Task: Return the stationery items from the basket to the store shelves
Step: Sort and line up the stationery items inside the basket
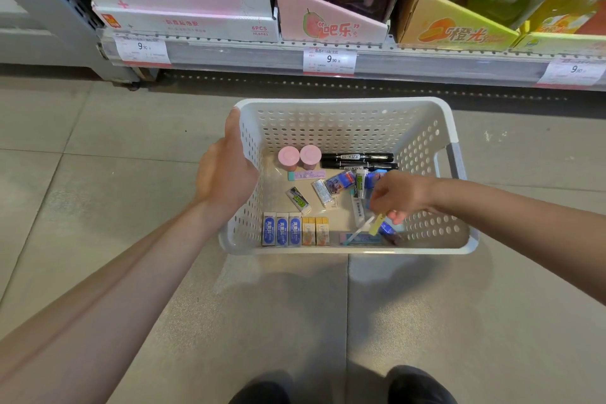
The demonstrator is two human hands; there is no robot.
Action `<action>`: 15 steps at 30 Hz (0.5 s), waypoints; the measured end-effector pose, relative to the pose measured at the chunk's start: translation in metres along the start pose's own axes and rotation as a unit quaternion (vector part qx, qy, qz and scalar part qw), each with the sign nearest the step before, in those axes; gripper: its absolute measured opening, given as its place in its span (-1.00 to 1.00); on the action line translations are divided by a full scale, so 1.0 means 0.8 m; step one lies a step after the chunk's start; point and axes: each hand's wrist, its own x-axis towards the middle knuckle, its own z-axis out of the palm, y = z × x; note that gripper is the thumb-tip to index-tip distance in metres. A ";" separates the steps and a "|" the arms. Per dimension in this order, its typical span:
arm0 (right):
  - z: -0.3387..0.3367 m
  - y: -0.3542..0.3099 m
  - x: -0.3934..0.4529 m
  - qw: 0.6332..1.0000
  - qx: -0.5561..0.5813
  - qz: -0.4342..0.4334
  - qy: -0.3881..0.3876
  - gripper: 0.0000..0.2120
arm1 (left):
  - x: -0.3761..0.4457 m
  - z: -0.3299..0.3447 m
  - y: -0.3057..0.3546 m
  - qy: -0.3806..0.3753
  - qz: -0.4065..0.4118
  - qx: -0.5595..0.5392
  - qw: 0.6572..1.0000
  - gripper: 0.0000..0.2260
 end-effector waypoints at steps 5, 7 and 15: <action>-0.010 -0.001 -0.007 0.936 0.340 0.019 -0.086 -0.89 | 0.001 0.000 -0.002 0.001 -0.002 -0.010 1.000 -0.37; -0.014 0.001 -0.005 0.913 0.392 0.020 -0.115 -0.89 | 0.000 0.000 -0.001 0.001 0.000 -0.011 1.000 -0.37; -0.017 0.002 -0.009 0.897 0.420 0.030 -0.137 -0.86 | 0.000 -0.001 0.000 0.002 -0.004 -0.012 1.000 -0.38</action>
